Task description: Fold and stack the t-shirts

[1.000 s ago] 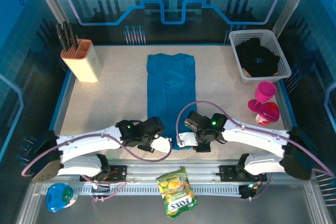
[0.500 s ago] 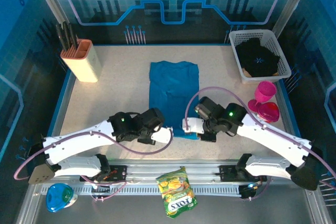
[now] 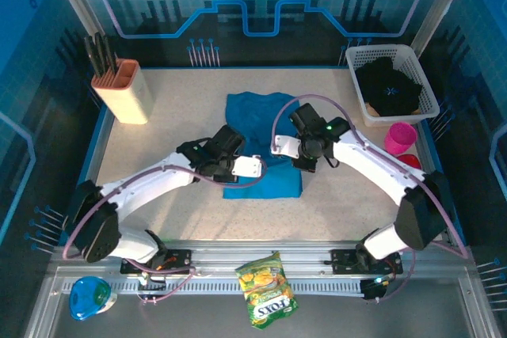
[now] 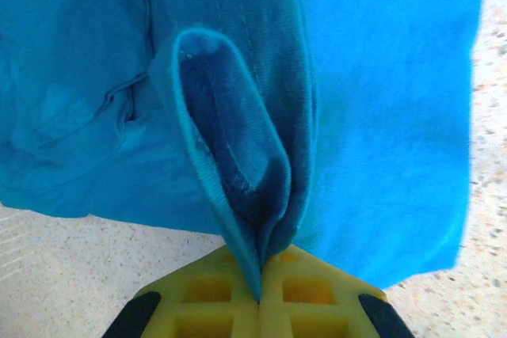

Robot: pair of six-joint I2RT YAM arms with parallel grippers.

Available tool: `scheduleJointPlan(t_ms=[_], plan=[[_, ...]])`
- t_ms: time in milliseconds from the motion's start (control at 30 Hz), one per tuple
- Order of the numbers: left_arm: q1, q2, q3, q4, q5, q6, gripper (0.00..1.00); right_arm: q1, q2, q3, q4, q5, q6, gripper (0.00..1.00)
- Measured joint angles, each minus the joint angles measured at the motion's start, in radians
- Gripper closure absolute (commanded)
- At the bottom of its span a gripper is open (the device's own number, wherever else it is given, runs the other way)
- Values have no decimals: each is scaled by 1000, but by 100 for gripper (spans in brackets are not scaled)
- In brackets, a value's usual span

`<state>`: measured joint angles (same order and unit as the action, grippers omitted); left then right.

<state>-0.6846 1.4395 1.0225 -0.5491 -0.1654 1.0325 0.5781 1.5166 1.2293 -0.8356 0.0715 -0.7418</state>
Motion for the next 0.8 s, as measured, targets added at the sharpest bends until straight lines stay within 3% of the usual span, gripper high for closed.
scheduleJointPlan(t_ms=[233,533,567,633,733,800], plan=[[79,153,72,67,5,57,100,-43,147,89,63,27,-53,100],[110,306,121,171,6,94,100,-71,299,117,127,95,-20,98],[112,317,121,182,6,96,97,-74,306,117,137,101,-12,94],[116,341,122,204,5,100,81,-77,321,117,167,113,9,85],[128,376,126,240,-6,98,65,-79,330,116,220,131,43,72],[137,392,129,266,-22,95,57,-83,333,114,257,140,70,66]])
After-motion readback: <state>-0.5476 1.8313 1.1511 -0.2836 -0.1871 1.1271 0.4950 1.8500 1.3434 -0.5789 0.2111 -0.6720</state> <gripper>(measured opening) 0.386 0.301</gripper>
